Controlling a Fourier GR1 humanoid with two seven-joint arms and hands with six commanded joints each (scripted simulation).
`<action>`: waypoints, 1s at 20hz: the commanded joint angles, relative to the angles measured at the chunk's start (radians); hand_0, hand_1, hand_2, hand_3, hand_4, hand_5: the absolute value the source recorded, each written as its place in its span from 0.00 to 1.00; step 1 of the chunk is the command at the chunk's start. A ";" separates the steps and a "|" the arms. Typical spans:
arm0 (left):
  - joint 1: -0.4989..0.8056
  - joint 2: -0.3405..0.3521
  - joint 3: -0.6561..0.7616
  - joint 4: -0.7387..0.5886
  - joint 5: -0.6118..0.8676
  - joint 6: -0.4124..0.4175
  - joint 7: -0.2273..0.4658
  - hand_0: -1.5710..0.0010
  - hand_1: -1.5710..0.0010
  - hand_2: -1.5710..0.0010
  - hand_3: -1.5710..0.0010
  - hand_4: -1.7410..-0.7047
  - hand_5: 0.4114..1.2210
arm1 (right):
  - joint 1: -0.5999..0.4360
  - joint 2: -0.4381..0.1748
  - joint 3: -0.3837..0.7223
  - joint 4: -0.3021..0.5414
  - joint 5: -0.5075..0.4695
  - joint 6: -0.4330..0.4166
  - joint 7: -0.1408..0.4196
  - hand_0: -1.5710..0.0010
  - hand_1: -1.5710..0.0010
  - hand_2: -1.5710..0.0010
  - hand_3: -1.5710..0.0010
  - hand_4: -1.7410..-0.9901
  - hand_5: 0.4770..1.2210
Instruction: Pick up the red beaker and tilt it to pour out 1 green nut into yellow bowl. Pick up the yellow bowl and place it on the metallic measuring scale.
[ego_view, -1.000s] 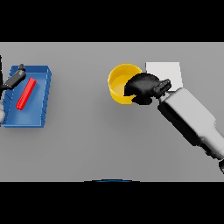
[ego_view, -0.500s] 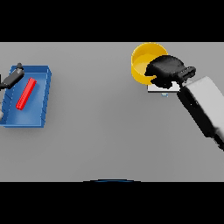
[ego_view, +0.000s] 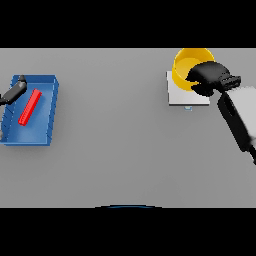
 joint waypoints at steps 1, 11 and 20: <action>-0.005 0.001 -0.001 0.002 -0.001 -0.003 0.002 1.00 1.00 1.00 1.00 0.98 0.33 | -0.001 0.004 -0.003 0.028 0.002 -0.010 -0.007 0.00 0.00 0.09 0.16 0.00 1.00; -0.022 -0.010 -0.004 0.022 -0.002 -0.010 -0.011 1.00 1.00 1.00 1.00 0.98 0.32 | -0.022 0.052 -0.027 0.180 -0.010 -0.079 -0.071 0.04 0.00 0.15 0.07 0.00 1.00; -0.024 -0.011 -0.005 0.025 -0.004 -0.011 -0.005 1.00 1.00 1.00 1.00 0.99 0.31 | -0.035 0.048 -0.010 0.193 0.011 -0.048 -0.049 0.60 0.64 0.58 0.58 0.20 0.69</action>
